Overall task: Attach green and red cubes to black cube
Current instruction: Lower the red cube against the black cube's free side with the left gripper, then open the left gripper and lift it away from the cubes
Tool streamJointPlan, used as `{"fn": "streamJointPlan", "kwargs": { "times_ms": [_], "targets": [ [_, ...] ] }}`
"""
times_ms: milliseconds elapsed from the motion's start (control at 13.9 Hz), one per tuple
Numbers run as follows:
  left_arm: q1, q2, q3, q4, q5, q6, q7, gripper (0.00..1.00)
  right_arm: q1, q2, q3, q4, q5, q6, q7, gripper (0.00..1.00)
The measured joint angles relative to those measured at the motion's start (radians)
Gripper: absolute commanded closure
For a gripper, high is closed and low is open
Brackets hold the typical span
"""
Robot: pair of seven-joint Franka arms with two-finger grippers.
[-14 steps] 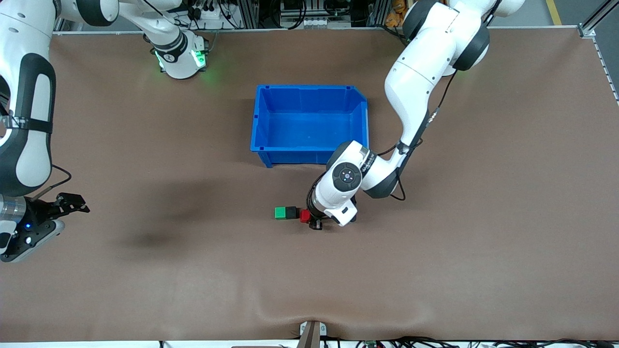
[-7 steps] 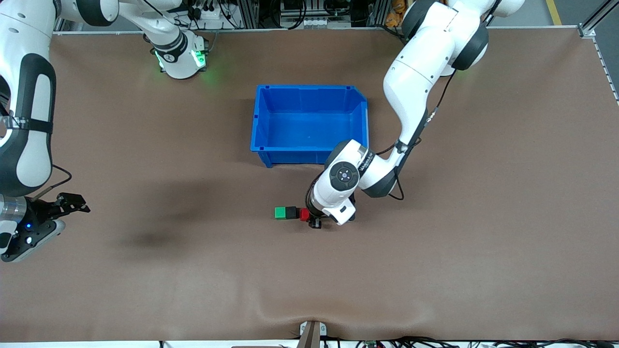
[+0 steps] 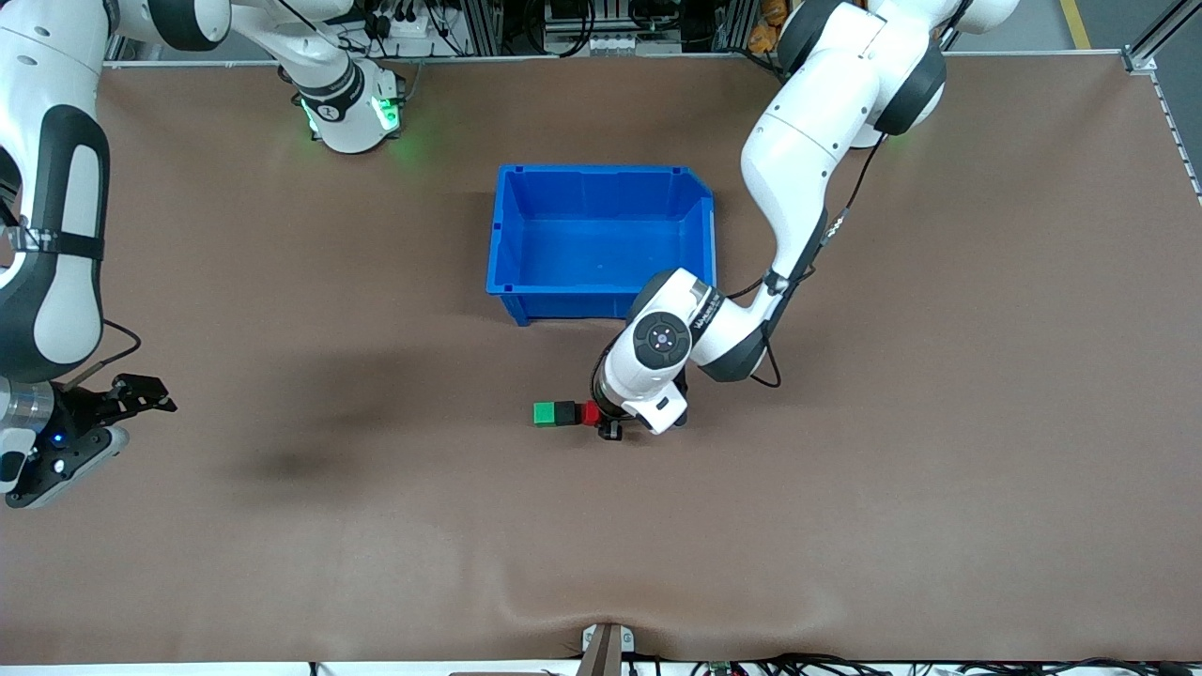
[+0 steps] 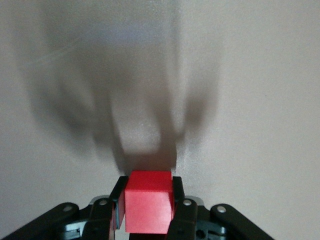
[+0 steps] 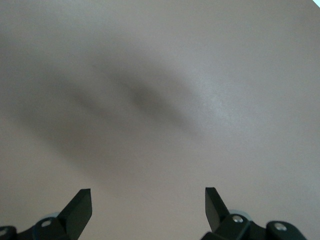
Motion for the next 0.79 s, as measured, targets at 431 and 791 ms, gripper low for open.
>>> {"fn": "streamJointPlan", "kwargs": {
  "times_ms": [431,791],
  "targets": [
    [0.002,-0.002,0.005,0.001,0.000,-0.030,-0.001,0.00,0.000,0.000,0.001,0.000,0.000,0.001,0.000,0.00],
    [0.041,-0.067,0.012,0.014,0.001,-0.152,0.051,0.00,0.000,-0.001,0.001,0.000,0.000,0.001,0.004,0.00]
  ]
}}
